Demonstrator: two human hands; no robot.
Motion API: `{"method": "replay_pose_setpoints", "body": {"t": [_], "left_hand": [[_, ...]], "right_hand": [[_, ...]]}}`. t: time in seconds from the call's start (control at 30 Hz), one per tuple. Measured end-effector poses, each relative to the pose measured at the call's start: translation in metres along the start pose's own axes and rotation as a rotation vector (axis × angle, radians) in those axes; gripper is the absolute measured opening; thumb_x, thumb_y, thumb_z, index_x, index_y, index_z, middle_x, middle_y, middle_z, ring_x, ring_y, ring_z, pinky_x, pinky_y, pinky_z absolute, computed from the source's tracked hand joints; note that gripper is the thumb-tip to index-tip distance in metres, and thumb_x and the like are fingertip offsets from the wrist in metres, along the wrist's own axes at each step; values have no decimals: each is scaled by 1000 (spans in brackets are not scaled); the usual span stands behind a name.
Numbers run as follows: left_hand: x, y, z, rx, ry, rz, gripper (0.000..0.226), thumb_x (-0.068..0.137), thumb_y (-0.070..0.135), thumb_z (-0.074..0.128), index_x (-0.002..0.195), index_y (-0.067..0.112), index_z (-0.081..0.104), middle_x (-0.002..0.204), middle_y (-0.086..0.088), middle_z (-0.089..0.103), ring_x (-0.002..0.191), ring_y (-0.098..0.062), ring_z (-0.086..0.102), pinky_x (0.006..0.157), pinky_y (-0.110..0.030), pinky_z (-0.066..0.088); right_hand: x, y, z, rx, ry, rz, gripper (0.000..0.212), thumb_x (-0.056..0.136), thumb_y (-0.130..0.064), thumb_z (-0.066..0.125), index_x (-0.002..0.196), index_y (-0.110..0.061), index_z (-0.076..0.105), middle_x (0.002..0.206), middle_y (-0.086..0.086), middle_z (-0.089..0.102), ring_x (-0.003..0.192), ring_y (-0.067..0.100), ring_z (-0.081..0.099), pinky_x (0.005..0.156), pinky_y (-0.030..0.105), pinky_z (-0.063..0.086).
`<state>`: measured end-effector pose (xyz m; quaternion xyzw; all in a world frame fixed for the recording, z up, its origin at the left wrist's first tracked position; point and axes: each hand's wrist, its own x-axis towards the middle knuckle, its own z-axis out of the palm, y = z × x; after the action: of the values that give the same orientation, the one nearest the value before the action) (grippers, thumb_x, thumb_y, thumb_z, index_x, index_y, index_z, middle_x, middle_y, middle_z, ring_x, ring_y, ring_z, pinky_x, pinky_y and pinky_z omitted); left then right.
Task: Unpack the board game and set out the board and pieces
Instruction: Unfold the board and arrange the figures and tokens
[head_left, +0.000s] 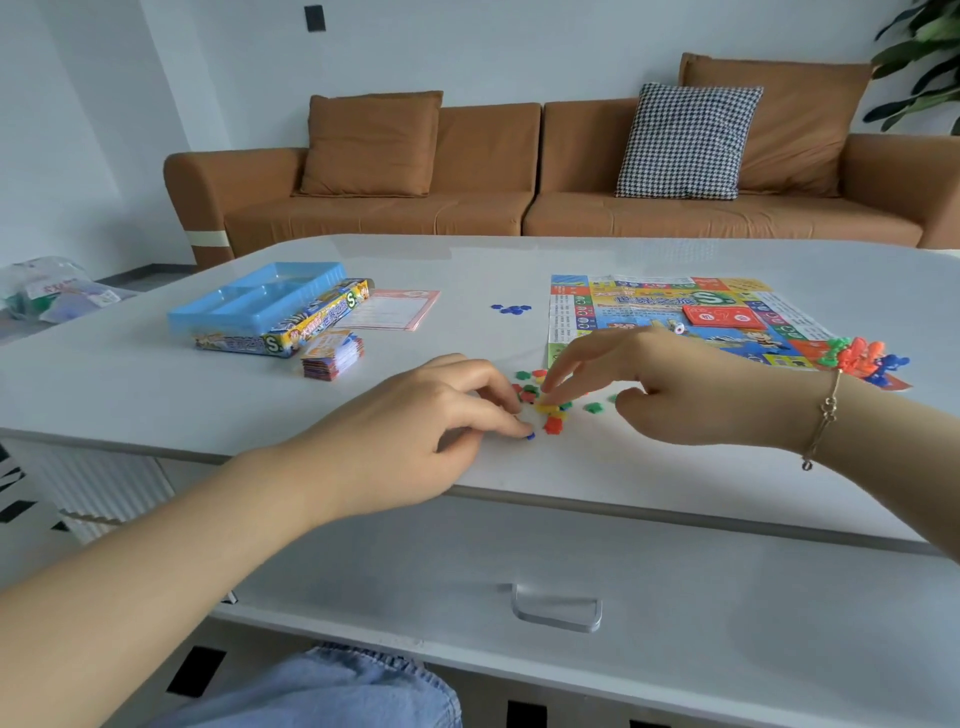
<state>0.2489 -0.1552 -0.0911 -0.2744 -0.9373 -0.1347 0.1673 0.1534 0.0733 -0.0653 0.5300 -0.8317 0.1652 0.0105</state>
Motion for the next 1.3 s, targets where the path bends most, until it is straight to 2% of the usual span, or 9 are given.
{"method": "replay_pose_setpoints", "body": {"t": [0.23, 0.53, 0.67, 0.73, 0.87, 0.97, 1.07, 1.17, 1.3], "left_hand": [[-6, -7, -10, 14, 31, -38, 41, 81, 4, 44, 97, 24, 76, 114, 9, 63, 103, -2, 54, 90, -19, 39], [-13, -8, -14, -20, -32, -186, 50, 75, 12, 37, 109, 24, 72, 121, 20, 61, 117, 12, 45, 101, -4, 30], [-13, -9, -14, 41, -45, -189, 51, 78, 9, 37, 115, 22, 68, 126, 17, 59, 120, 9, 43, 101, 2, 22], [-12, -11, -12, 55, -54, -198, 51, 81, 6, 37, 119, 21, 66, 126, 19, 57, 119, 8, 44, 98, 7, 15], [-11, -16, -9, 65, -76, -182, 59, 76, 9, 30, 125, 21, 62, 120, 27, 48, 119, 6, 39, 101, -3, 24], [-12, -16, -9, 77, -59, -187, 59, 79, 7, 30, 127, 22, 60, 130, 23, 50, 124, 5, 40, 104, -5, 22], [-12, -16, -9, 80, -32, -194, 56, 85, -3, 37, 129, 24, 58, 139, 20, 45, 129, 4, 38, 107, -7, 22], [-11, -14, -8, 83, -15, -171, 56, 82, 6, 31, 126, 24, 61, 139, 19, 47, 127, 5, 40, 106, -8, 24], [-9, -16, -7, 84, 2, -160, 57, 79, 9, 29, 122, 21, 64, 135, 16, 52, 124, 3, 44, 105, -10, 27]], "right_hand": [[-3, -3, -5, 70, 27, -20, 63, 61, -3, 33, 106, -21, 73, 116, -14, 62, 107, -3, 55, 93, 13, 42], [-2, -6, -5, 44, 50, -16, 59, 64, -4, 35, 107, -22, 72, 115, -13, 63, 103, -10, 52, 87, 2, 35], [2, -4, 0, -71, -13, 64, 62, 76, 6, 41, 122, -29, 62, 132, -15, 49, 123, 1, 39, 100, 18, 32], [6, -3, 4, -84, -43, 85, 66, 76, 9, 40, 124, -31, 60, 137, -15, 44, 129, 3, 33, 100, 19, 27], [8, 1, 3, -77, -26, 78, 67, 75, 12, 38, 123, -29, 61, 135, -14, 46, 128, 5, 35, 103, 20, 29], [2, 8, -4, -64, 49, 31, 61, 74, 11, 40, 114, -25, 68, 124, -12, 57, 117, 2, 45, 100, 19, 35], [-6, 12, -7, -59, 65, -1, 56, 69, -1, 36, 103, -24, 73, 114, -13, 63, 108, -1, 49, 92, 10, 35], [-9, 13, -6, -51, 63, 15, 57, 66, -6, 32, 100, -23, 75, 111, -15, 63, 107, 0, 52, 94, 15, 38], [-11, 12, -10, -8, 55, 54, 51, 73, 8, 39, 95, -19, 77, 108, -13, 65, 102, -1, 55, 84, 5, 37]]}}
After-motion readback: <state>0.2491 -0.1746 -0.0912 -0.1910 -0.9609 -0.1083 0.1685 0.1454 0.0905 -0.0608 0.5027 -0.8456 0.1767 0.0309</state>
